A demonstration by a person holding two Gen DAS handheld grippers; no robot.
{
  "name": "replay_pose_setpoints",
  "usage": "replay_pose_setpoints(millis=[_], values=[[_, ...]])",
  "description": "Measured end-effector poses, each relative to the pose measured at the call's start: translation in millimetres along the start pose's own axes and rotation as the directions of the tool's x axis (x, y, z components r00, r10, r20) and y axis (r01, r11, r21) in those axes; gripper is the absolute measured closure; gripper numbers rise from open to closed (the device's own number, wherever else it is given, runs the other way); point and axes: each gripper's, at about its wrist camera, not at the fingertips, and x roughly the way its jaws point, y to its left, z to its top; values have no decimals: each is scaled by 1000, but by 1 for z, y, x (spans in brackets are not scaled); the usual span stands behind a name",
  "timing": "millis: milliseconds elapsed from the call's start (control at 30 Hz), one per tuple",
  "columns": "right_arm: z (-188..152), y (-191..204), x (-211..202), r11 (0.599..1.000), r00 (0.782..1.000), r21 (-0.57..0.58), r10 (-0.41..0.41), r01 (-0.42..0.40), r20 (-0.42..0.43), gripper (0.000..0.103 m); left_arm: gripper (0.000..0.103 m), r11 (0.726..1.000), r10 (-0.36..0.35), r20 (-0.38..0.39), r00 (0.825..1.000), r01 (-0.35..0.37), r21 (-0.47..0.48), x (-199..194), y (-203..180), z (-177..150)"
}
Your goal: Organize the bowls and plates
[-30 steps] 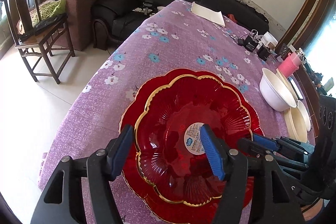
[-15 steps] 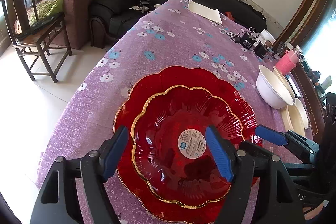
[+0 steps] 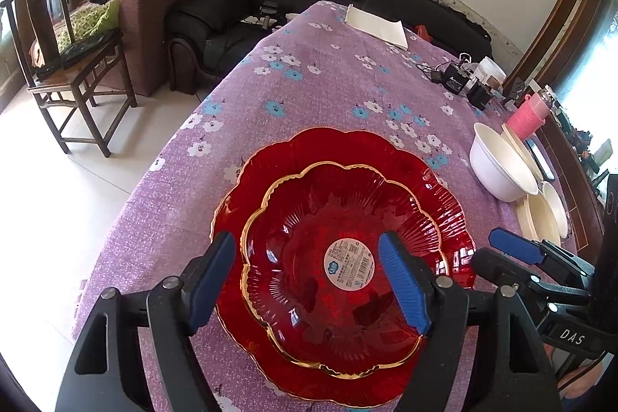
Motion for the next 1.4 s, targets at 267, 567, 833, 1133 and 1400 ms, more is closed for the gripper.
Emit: replay_pose_setpoints(millis=[267,567,833,1133,1400], values=[[-3,-23,-17,999,1000,52,11,-12,27,38,27,998,-24,14,1000,23,54,-10,-29,1],[-6,-66,-45,990,997,142,6,-17,80,38,26,983,-75,-3,997,75,165,-7,-94,6],[-18,-140,-98,956,980,292,-64,6,190,37,26,939,-143,-42,989,149,309,1,-187,2],[-44,-242,-163,871,927,484,-251,90,278,36,26,857,-203,-142,969,246,453,26,-298,-22],[-47,-343,-207,808,886,567,-371,160,279,36,26,789,-285,-193,939,344,509,43,-382,-13]])
